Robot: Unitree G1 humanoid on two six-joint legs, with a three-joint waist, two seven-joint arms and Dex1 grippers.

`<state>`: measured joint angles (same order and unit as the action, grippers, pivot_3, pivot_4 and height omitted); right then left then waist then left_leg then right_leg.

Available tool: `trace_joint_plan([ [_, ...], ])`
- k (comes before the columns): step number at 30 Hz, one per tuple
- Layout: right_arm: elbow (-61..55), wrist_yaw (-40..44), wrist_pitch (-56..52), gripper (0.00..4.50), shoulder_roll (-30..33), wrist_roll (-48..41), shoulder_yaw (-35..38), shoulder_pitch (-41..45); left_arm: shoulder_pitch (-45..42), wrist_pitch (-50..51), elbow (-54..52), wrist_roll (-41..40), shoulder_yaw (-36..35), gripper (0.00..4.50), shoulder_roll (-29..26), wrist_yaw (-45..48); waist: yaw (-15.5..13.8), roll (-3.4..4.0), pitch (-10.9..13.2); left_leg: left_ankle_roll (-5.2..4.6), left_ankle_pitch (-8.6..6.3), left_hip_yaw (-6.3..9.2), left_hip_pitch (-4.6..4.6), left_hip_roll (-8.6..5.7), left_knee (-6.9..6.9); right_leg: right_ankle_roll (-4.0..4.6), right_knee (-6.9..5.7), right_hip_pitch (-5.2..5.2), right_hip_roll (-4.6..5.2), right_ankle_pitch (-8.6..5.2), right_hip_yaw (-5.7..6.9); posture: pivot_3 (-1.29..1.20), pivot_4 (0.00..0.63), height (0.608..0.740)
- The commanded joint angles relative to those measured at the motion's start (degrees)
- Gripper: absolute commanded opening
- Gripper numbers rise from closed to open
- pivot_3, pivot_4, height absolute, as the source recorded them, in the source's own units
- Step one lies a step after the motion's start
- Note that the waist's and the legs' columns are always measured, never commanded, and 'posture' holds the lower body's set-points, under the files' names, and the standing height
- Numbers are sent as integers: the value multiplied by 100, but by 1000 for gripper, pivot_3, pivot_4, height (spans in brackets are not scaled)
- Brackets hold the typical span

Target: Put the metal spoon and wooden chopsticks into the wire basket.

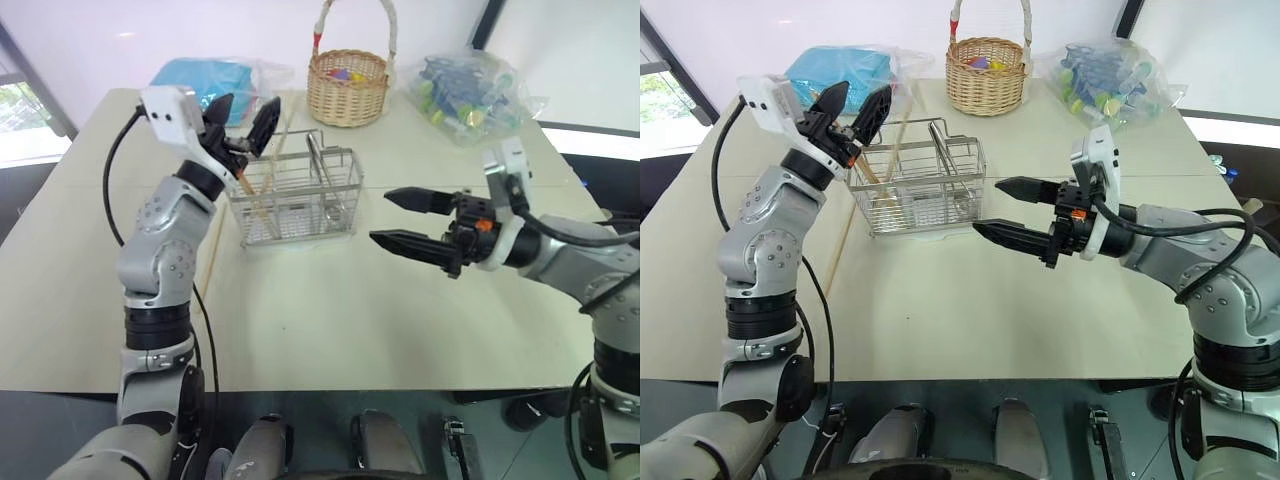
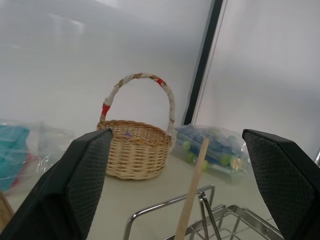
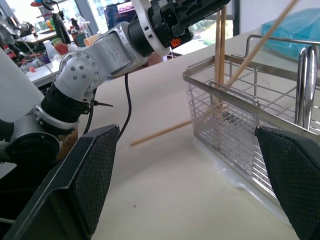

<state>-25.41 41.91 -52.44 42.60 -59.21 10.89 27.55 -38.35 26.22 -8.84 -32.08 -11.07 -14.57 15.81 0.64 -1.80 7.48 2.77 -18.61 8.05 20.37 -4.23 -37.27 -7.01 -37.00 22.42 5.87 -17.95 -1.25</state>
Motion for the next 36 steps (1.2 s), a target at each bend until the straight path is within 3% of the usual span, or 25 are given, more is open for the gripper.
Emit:
trace_joint_plan([
  [1, 17, 45, 180, 4500, -54, 56, 5, 177, -302, 541, -528, -292, -365, 4484, -312, -367, 12, 0, 0, 0, 0, 0, -1, 0, 0, 0, 0, 0, 0, 0, 0, 0, 150, 740],
  [8, 129, 165, 300, 4500, -124, 208, -100, 248, -1121, 2665, -917, -1412, -1226, 4484, -1429, -1260, 19, 0, 0, 0, 0, 1, -2, 1, 4, 0, -2, 4, -1, 0, -1, 0, 150, 740],
  [14, 238, 367, 372, 4500, -123, 350, -237, 266, -956, 4781, -848, -1522, -1364, 4484, -2442, -1793, 30, 2, 1, 0, 0, 5, -5, 1, 12, 0, -6, 3, -4, 0, -1, 0, 150, 740],
  [21, 405, 541, 352, 4500, -125, 442, -381, 417, -744, 6579, -1112, -1219, -1761, 4484, -2020, -2374, 21, 1, 1, 0, 0, 11, 0, -3, 11, 0, -6, 4, -2, 0, -1, 0, 150, 740],
  [28, 423, 554, 261, 4500, -126, 429, -441, 536, 7, 6628, -978, -1127, -1484, 4484, -1469, -2731, 16, 1, 1, 1, 0, 6, -1, 0, 11, 1, -5, 7, 0, 0, -1, 0, 150, 740],
  [36, 326, 478, 180, 4500, -133, 366, -399, 536, 235, 6194, 90, -207, -964, 4484, -916, -2499, 1, 1, 1, 1, 0, 6, 1, -4, 11, 1, -4, 4, 1, 1, -1, 0, 150, 740],
])
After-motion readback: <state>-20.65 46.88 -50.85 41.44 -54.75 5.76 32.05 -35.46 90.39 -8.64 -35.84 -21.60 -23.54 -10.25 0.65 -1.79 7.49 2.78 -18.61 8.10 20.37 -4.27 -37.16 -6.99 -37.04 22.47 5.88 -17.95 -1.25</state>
